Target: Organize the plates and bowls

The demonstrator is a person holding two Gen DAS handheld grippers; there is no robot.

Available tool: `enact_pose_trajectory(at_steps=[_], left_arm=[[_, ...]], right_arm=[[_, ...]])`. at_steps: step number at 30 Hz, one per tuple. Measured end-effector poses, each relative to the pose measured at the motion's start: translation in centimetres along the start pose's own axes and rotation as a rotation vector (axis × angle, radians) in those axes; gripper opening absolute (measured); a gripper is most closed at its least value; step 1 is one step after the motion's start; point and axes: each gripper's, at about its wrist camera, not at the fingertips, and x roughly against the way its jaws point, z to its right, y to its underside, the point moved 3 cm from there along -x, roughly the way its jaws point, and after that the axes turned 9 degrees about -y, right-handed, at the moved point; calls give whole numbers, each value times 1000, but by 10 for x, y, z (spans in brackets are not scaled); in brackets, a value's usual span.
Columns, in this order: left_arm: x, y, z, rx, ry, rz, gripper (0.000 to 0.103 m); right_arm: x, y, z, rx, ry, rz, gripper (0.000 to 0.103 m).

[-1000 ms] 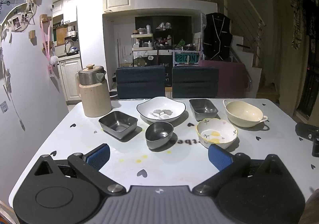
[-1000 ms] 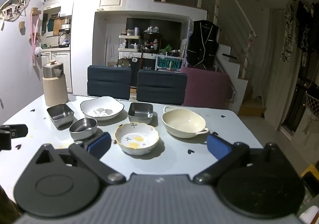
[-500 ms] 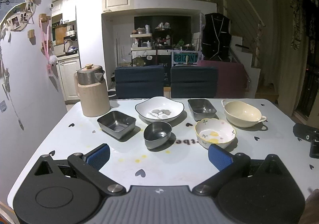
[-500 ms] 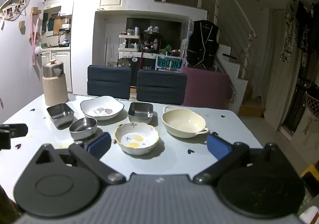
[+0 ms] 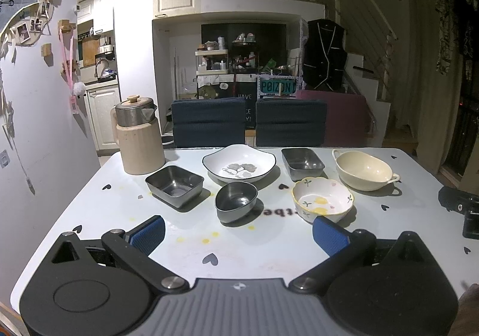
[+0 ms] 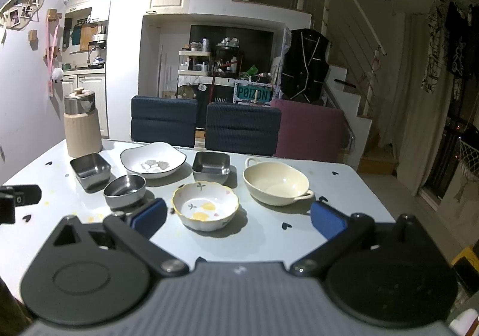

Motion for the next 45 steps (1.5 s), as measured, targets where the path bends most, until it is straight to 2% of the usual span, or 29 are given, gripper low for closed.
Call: enact_pose_trajectory(at_steps=[9, 45], left_arm=[[-8, 6, 10, -4, 5, 2, 103], [2, 1, 8, 4, 20, 1, 103]], right_arm=[[-3, 1, 1, 2, 3, -6, 103], [-3, -1, -1, 10, -7, -19, 103]])
